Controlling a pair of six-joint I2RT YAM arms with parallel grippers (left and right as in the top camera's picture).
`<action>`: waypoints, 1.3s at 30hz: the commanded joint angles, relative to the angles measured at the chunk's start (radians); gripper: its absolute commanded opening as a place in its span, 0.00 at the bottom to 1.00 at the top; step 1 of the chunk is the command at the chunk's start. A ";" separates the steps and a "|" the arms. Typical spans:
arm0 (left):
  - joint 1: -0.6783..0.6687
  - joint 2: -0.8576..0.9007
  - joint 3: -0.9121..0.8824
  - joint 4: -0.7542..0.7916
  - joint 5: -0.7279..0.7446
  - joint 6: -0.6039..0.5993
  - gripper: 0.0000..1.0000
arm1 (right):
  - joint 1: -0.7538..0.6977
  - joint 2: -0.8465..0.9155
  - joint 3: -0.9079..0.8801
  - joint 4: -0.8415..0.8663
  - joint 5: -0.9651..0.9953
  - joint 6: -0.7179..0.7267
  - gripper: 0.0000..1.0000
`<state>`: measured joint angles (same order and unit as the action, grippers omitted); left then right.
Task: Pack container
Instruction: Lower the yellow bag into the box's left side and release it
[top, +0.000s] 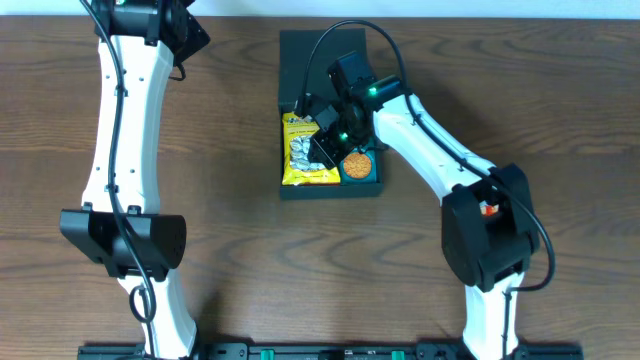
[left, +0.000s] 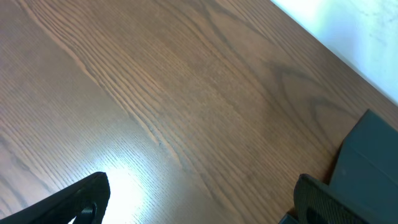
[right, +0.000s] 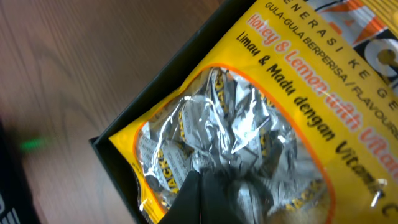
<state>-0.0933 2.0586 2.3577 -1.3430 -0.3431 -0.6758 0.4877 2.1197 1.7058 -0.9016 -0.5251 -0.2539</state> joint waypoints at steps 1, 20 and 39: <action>0.003 -0.017 0.020 -0.006 -0.004 0.003 0.95 | 0.010 0.032 -0.008 0.012 -0.002 0.007 0.01; 0.003 -0.017 0.020 0.011 -0.004 0.003 0.95 | 0.005 0.011 0.062 -0.008 -0.007 0.021 0.01; 0.003 -0.017 0.020 0.014 -0.004 0.003 0.95 | 0.023 0.012 0.075 -0.155 -0.002 -0.124 0.01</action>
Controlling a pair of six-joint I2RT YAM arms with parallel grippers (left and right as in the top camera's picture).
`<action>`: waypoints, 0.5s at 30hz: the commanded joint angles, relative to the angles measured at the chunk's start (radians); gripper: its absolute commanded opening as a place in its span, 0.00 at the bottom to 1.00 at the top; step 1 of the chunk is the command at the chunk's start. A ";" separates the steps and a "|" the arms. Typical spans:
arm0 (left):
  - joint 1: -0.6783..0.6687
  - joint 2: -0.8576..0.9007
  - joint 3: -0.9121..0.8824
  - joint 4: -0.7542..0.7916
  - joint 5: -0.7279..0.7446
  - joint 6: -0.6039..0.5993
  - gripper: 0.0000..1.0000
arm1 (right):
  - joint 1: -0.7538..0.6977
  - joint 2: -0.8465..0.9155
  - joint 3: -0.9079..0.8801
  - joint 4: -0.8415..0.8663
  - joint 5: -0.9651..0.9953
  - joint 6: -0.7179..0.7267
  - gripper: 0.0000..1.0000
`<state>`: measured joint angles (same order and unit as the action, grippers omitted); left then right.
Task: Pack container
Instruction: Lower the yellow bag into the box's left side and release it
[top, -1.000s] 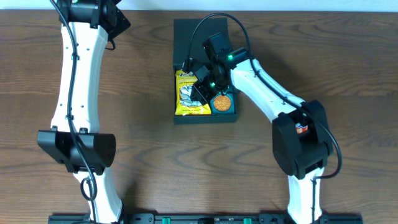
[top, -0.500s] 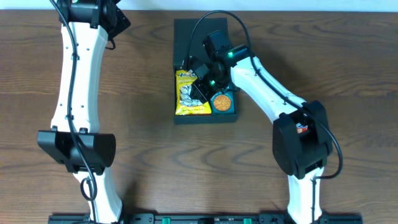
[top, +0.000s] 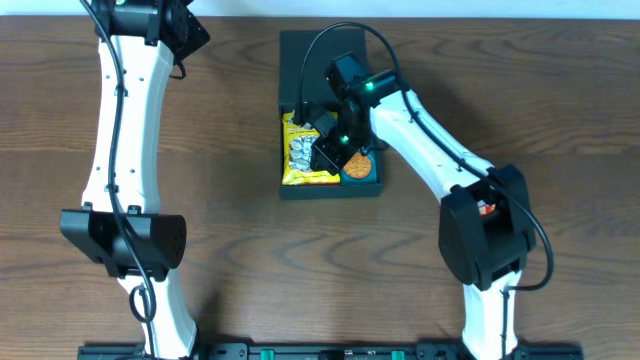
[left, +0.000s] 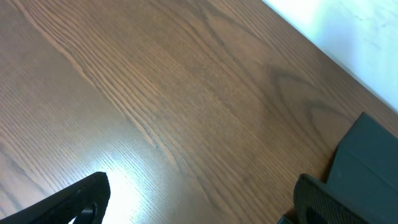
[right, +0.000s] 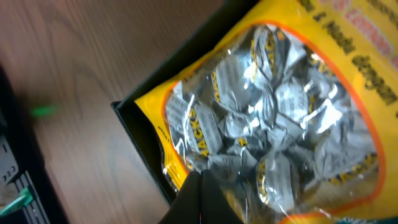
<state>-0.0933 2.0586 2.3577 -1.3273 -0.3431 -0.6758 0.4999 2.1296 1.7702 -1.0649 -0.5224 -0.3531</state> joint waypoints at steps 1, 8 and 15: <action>0.003 -0.017 0.020 -0.002 -0.004 0.003 0.95 | 0.011 0.008 0.008 0.018 -0.005 -0.019 0.01; 0.003 -0.017 0.020 -0.002 -0.004 0.003 0.95 | 0.018 0.053 0.008 0.045 -0.005 -0.006 0.01; 0.003 -0.017 0.020 -0.002 -0.004 0.003 0.95 | 0.034 0.083 0.008 0.068 -0.005 0.004 0.01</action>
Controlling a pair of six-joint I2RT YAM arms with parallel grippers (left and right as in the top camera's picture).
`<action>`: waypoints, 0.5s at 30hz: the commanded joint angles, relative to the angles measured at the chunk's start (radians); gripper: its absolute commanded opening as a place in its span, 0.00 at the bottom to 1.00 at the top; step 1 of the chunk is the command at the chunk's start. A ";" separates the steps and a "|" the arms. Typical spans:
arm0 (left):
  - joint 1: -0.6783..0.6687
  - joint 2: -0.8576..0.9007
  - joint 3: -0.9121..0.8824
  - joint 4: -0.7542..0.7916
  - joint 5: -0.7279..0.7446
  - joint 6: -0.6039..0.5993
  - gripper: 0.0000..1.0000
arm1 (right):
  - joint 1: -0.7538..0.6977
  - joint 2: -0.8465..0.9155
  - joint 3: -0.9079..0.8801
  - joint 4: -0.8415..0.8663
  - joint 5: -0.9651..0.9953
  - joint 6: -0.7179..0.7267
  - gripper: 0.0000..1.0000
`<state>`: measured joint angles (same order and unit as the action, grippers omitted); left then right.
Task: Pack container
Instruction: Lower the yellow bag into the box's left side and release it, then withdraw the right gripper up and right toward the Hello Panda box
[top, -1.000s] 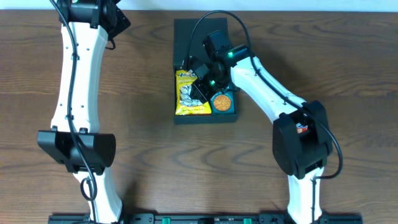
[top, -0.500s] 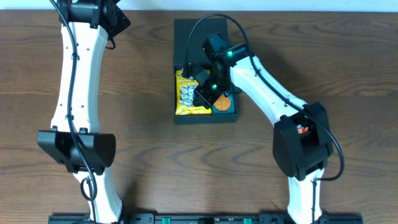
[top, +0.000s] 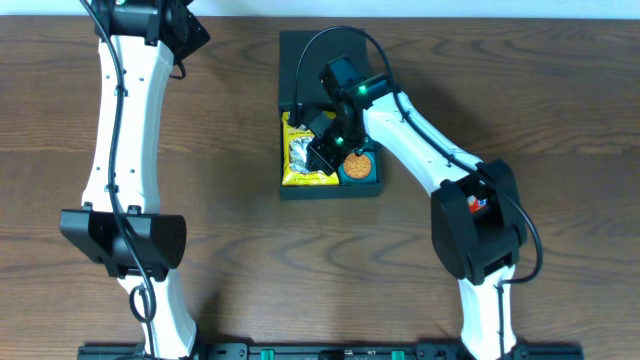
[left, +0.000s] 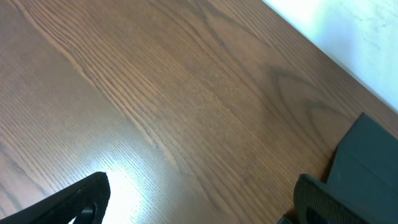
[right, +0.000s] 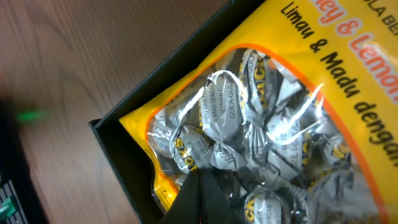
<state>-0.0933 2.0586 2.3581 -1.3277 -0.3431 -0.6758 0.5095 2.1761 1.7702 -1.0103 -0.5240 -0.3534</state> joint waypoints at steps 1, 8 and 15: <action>0.003 -0.017 0.019 -0.001 -0.004 0.003 0.95 | 0.024 0.037 0.008 0.023 -0.004 0.011 0.01; 0.003 -0.017 0.019 -0.001 -0.004 0.003 0.95 | 0.027 0.037 0.008 0.044 -0.004 0.021 0.01; 0.003 -0.017 0.019 -0.002 -0.004 0.003 0.95 | 0.028 0.063 0.008 0.084 -0.003 0.043 0.01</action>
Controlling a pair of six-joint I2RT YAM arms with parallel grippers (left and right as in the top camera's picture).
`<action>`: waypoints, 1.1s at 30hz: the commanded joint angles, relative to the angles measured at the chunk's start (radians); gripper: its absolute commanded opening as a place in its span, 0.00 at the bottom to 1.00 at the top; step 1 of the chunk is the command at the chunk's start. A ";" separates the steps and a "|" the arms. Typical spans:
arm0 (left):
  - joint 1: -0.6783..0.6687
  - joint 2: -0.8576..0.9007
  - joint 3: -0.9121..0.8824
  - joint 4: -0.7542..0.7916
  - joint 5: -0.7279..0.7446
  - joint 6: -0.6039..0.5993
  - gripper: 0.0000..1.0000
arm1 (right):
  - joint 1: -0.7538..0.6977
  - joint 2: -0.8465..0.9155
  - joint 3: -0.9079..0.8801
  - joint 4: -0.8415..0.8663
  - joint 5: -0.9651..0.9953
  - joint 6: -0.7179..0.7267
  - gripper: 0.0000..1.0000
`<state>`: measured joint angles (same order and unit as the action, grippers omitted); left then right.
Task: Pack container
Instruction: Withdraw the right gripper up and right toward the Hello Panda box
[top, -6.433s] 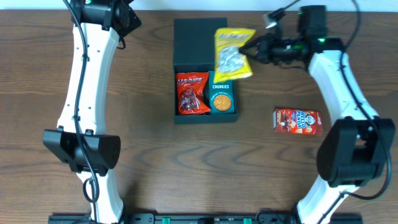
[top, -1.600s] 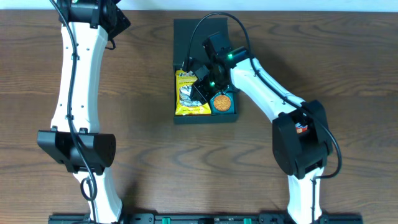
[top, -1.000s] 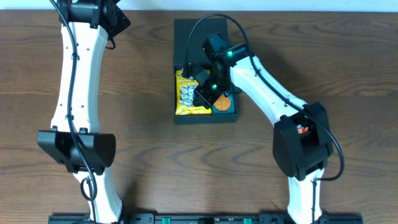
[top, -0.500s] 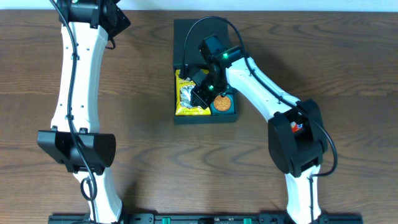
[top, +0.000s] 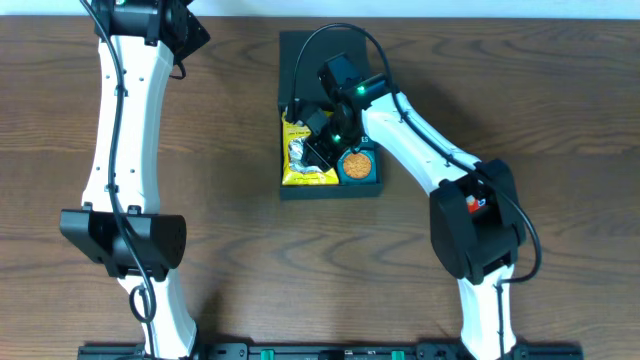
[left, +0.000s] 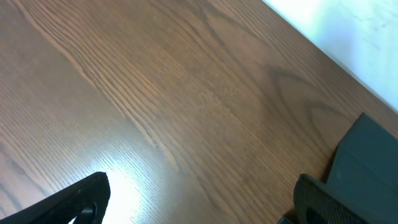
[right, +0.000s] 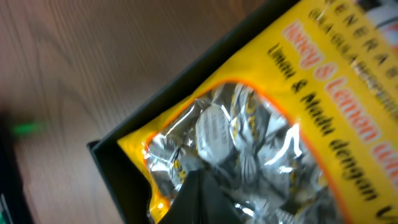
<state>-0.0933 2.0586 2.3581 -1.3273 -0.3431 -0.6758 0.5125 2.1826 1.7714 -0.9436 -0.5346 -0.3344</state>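
A dark container sits mid-table. Its left compartment holds a yellow candy bag with silver-wrapped sweets; a round cookie lies in the right compartment. My right gripper is low over the bag. In the right wrist view its fingers are shut into one wedge, tip against the clear window of the bag, beside the container wall. Nothing shows between the fingers. My left gripper hangs open over bare wood at the far left.
The container's dark lid lies flat just behind it; its corner shows in the left wrist view. The table's far edge and a white wall run along the top. The right arm reaches across the container from the right.
The right wrist view has shifted a little along the bag, showing more of its printed text, and is blurred. The bag, cookie and left arm are where they were.
The right gripper's shut tip was on the bag's window. Then it stood nearer the bag's lower end at the container corner. After that it was back over the window, and it is there now. The bag stayed in the left compartment and the left arm held still.
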 joint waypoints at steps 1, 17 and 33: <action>0.003 -0.017 0.019 -0.002 -0.004 0.003 0.95 | 0.025 0.060 0.006 0.021 0.007 0.028 0.01; 0.003 -0.017 0.019 -0.004 -0.004 0.004 0.95 | -0.031 0.005 0.142 -0.056 -0.074 0.064 0.01; 0.003 -0.017 0.019 0.001 -0.004 0.003 0.95 | -0.385 -0.118 0.179 -0.139 0.020 0.443 0.01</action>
<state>-0.0933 2.0586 2.3581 -1.3273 -0.3431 -0.6758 0.1707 2.0804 1.9354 -1.0725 -0.5560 -0.0238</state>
